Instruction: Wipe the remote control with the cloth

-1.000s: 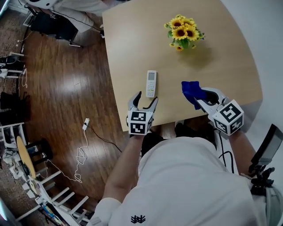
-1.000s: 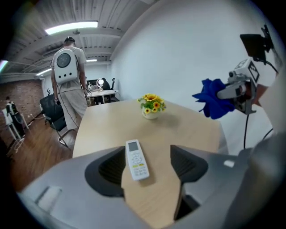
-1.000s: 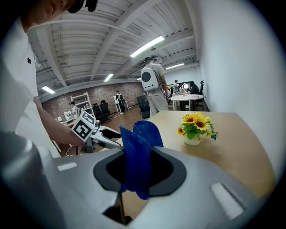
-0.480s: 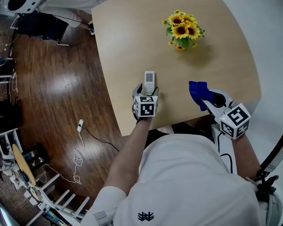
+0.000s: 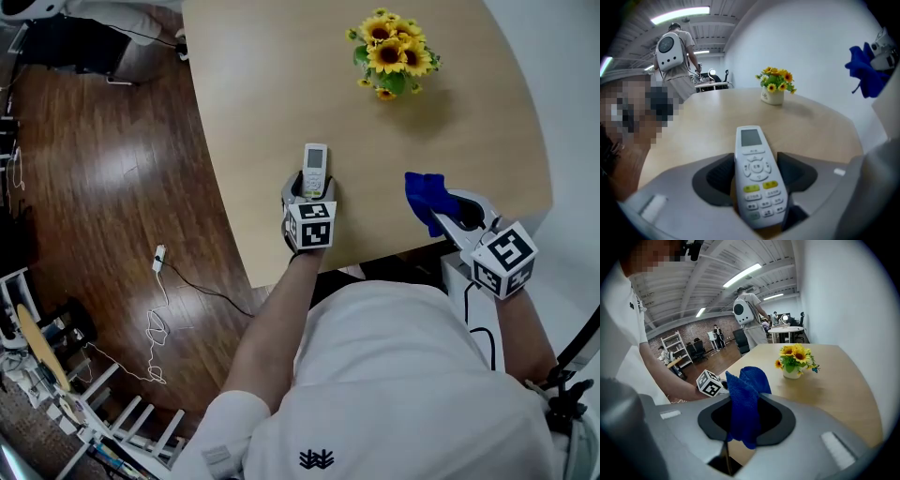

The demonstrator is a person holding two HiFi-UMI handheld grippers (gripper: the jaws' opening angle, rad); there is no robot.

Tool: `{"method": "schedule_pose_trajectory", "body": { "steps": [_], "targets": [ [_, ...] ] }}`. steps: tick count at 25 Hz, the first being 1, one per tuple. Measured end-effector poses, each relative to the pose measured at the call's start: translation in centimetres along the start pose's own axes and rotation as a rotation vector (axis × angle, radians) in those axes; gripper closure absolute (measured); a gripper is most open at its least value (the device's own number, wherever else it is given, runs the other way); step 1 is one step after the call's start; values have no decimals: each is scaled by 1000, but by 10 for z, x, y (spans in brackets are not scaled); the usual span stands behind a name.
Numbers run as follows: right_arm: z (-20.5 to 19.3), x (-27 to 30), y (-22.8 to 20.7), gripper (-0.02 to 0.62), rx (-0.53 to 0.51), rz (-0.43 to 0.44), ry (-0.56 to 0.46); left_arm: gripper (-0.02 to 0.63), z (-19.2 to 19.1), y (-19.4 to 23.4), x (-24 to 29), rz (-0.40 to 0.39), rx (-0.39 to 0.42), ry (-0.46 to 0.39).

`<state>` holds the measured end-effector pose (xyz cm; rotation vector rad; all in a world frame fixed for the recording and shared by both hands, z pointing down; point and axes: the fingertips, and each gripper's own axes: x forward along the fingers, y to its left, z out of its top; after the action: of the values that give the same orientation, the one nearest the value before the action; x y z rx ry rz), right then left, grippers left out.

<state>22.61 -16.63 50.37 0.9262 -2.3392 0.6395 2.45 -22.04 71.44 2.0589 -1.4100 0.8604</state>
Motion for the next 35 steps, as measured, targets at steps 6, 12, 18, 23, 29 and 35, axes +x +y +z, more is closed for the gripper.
{"method": "schedule_pose_trajectory", "body": {
  "steps": [6, 12, 18, 23, 29, 35],
  "targets": [
    [1, 2, 1, 509, -13, 7, -3, 329, 5, -1, -9, -96, -111, 26],
    [16, 6, 3, 511, -30, 21, -49, 330, 22, -6, -35, -159, -153, 0],
    [52, 10, 8, 511, -65, 35, -141, 330, 77, -27, -86, -250, -23, -123],
    [104, 14, 52, 511, -170, 105, -243, 330, 115, -40, -130, -281, 154, -220],
    [141, 23, 151, 511, -334, 256, -316, 330, 131, -59, -181, -339, 298, -285],
    [137, 51, 215, 511, -403, 360, -252, 330, 132, -67, -202, -363, 407, -313]
  ]
}}
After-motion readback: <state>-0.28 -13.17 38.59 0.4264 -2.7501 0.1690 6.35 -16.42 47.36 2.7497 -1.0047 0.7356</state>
